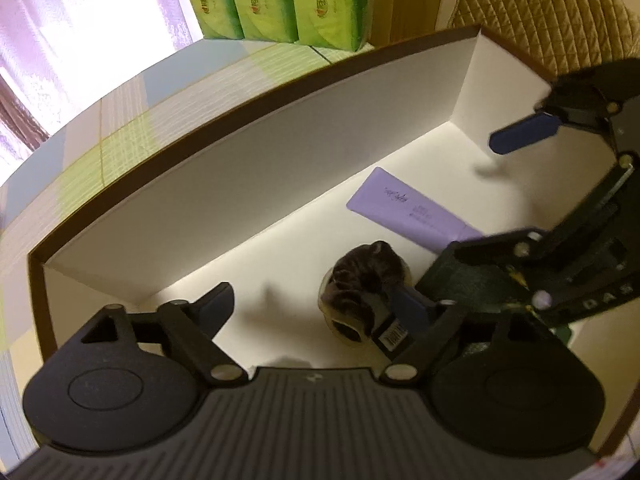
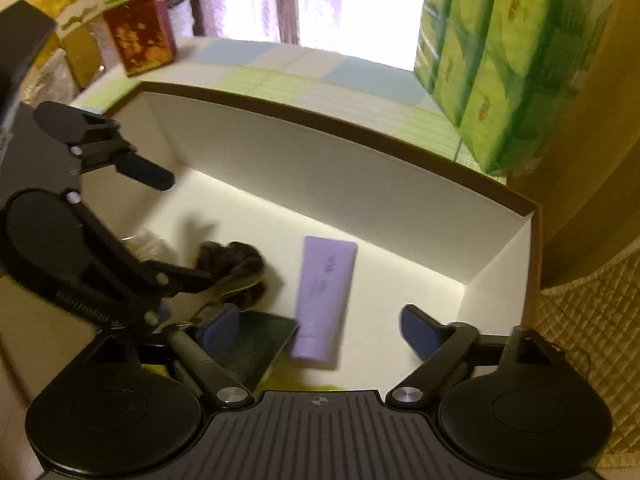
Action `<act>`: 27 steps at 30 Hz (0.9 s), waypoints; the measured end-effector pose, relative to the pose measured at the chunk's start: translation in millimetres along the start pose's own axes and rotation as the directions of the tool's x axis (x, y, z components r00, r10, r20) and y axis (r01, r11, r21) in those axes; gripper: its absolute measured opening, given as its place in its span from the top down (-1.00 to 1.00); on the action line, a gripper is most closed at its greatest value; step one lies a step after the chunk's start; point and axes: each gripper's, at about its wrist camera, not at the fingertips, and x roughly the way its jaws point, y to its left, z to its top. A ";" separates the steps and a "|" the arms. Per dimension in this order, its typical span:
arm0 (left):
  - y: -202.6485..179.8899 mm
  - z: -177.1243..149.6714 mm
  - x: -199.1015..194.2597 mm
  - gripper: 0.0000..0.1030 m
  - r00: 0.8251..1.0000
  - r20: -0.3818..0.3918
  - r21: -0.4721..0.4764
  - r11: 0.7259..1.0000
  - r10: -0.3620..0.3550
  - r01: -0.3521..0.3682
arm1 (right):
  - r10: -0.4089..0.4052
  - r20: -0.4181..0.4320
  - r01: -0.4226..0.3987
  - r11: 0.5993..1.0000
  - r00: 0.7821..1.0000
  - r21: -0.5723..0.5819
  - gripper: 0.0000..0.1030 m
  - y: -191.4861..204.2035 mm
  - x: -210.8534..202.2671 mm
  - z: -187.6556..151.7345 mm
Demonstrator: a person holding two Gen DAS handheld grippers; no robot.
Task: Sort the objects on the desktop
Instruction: 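Lower both held items into the box and open both grippers, then withdraw both tools from the box toward the cable and clip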
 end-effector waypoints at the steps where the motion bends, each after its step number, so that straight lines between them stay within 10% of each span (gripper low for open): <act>1: -1.1 -1.4 -4.4 -0.70 1.000 0.004 0.001 1.000 0.004 -0.004 | 0.001 0.008 -0.001 1.000 1.000 0.000 -0.93 2.4 -6.2 -2.7; 27: -23.2 -69.1 -141.1 -0.94 0.984 0.134 -0.148 0.984 0.119 -0.099 | -0.104 0.190 0.050 0.963 0.976 0.266 -0.96 55.4 -101.0 -49.5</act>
